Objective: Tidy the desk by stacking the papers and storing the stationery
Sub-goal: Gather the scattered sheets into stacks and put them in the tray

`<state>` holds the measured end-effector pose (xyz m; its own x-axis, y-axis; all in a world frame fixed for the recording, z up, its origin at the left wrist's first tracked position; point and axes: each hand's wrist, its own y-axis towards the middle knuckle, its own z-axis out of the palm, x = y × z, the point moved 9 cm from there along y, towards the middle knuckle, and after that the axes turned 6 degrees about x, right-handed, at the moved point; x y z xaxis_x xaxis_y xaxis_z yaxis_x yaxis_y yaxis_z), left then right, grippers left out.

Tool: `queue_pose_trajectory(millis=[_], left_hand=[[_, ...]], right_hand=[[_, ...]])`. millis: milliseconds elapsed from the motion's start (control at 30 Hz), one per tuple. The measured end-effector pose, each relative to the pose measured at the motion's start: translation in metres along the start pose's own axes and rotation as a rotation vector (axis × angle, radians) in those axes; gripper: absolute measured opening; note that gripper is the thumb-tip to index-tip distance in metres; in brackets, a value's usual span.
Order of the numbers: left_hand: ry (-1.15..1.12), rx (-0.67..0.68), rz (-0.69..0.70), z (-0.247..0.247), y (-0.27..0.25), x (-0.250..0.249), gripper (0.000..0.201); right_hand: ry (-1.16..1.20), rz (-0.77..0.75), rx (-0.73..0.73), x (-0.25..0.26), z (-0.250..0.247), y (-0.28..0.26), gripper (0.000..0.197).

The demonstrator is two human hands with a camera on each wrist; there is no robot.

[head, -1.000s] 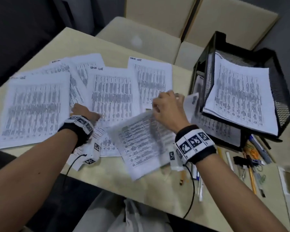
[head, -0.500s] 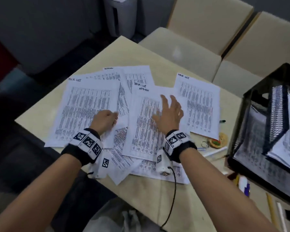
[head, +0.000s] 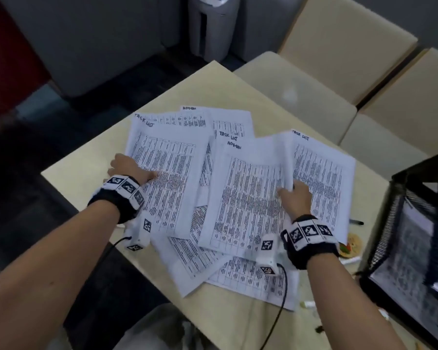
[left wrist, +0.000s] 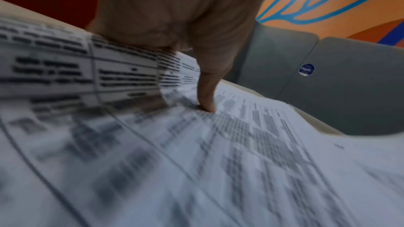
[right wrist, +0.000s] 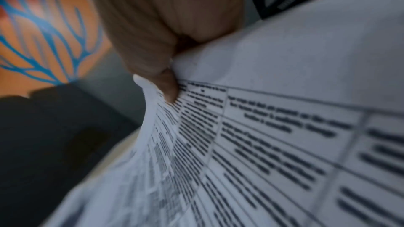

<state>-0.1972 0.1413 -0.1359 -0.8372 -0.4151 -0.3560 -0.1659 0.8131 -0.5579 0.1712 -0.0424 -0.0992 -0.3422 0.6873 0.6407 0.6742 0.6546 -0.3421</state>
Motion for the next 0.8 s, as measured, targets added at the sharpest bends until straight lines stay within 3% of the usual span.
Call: queue_pose_trajectory(millis=[33, 133, 233, 300, 367, 500, 567, 633, 733, 800], left_hand=[[-0.054, 0.031, 0.021, 0.003, 0.0, -0.004, 0.077], [-0.256, 0.04, 0.145, 0.003, -0.003, -0.02, 0.044], [-0.43, 0.01, 0.214, 0.0, -0.006, -0.034, 0.03], [-0.36, 0.028, 0.203, 0.003, -0.006, -0.044, 0.033], [-0.212, 0.058, 0.112, 0.011, -0.005, -0.045, 0.047], [-0.136, 0.082, -0.034, 0.022, -0.004, -0.037, 0.077], [-0.115, 0.108, -0.021, 0.028, -0.006, -0.041, 0.079], [-0.05, 0.156, 0.031, 0.037, -0.013, -0.051, 0.076], [0.031, 0.209, 0.131, 0.054, -0.031, -0.069, 0.072], [0.038, 0.224, 0.18, 0.061, -0.039, -0.074, 0.071]], right_hand=[[0.052, -0.098, -0.073, 0.019, -0.013, -0.003, 0.002], [0.317, -0.319, -0.343, 0.071, -0.07, -0.022, 0.018], [0.628, -0.366, -0.441, 0.092, -0.105, -0.02, 0.031], [0.697, -0.339, -0.38, 0.101, -0.095, 0.0, 0.024], [0.581, -0.266, -0.224, 0.104, -0.059, 0.026, 0.007], [0.244, -0.042, 0.065, 0.066, 0.017, 0.066, 0.037], [0.057, 0.074, 0.165, 0.039, 0.042, 0.079, 0.048], [-0.034, 0.082, 0.239, 0.031, 0.062, 0.085, 0.06], [0.163, 0.022, 0.314, 0.057, 0.086, 0.064, 0.06], [0.18, -0.045, 0.279, 0.069, 0.091, 0.055, 0.06]])
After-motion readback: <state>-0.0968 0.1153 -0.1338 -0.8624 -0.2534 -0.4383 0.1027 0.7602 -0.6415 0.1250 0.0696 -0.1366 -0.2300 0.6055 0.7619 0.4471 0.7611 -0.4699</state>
